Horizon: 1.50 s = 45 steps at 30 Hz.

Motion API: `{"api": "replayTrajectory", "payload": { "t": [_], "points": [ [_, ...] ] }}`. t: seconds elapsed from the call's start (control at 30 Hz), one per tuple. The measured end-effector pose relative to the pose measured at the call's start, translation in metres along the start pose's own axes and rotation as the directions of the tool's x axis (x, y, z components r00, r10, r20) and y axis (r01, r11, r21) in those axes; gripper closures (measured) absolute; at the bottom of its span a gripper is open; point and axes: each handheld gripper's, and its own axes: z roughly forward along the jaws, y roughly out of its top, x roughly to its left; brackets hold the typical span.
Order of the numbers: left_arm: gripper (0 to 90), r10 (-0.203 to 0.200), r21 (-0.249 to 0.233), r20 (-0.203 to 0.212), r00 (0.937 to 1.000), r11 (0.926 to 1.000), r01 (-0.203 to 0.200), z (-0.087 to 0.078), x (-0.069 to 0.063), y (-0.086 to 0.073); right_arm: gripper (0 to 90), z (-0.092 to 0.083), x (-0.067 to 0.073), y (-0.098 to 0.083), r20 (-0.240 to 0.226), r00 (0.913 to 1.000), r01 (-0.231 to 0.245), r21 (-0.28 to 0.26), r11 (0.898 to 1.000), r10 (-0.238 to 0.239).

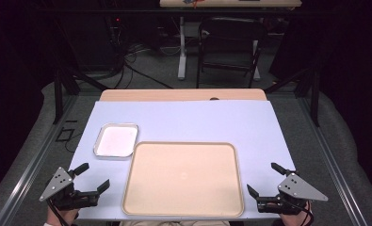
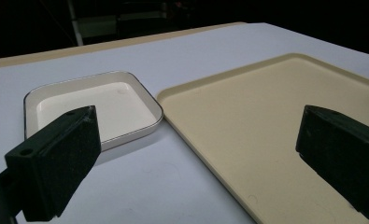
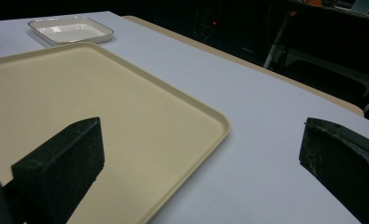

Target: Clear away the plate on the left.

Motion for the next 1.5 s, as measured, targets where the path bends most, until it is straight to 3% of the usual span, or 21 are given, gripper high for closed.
{"api": "replayTrajectory", "payload": {
  "t": [0.57, 0.63, 0.77, 0.87, 1.1, 1.17, 1.5],
  "points": [
    [0.0, -0.006, 0.073, -0.021, 0.9998, 0.9973, 0.008, 0.006, 0.0, 0.002, 0.0, 0.004, -0.001, 0.001, -0.01, 0.9999, 0.01, 0.012, 1.0, -0.01],
    [0.0, -0.013, 0.119, -0.025, 0.9996, 0.9928, 0.016, 0.006, 0.001, 0.005, 0.0, 0.004, -0.001, 0.001, -0.01, 0.9999, 0.005, 0.015, 1.0, -0.004],
    [0.0, -0.034, 0.128, -0.026, 0.9991, 0.9912, 0.037, 0.005, 0.002, 0.008, 0.0, 0.005, 0.0, 0.001, -0.014, 0.9999, 0.006, 0.018, 1.0, -0.005],
    [0.0, -0.041, 0.195, -0.027, 0.9988, 0.9798, 0.046, 0.008, 0.003, 0.011, 0.0, 0.006, -0.001, 0.001, -0.015, 0.9999, -0.002, 0.021, 1.0, 0.002],
    [1.0, -0.084, 0.178, -0.04, 0.9956, 0.9798, 0.09, 0.006, 0.01, 0.015, 0.0, 0.007, 0.001, 0.002, -0.006, 1.0, 0.006, 0.025, 1.0, -0.006],
    [1.0, -0.098, 0.183, -0.042, 0.9943, 0.9776, 0.104, 0.008, 0.011, 0.017, 0.0, 0.007, 0.0, 0.001, -0.01, 1.0, 0.003, 0.039, 0.999, -0.003],
    [1.2, -0.091, 0.256, -0.038, 0.9951, 0.9618, 0.098, 0.018, 0.015, 0.025, 0.0, 0.008, 0.0, 0.002, -0.01, 0.9999, 0.003, 0.037, 0.999, -0.002]
  ]
}}
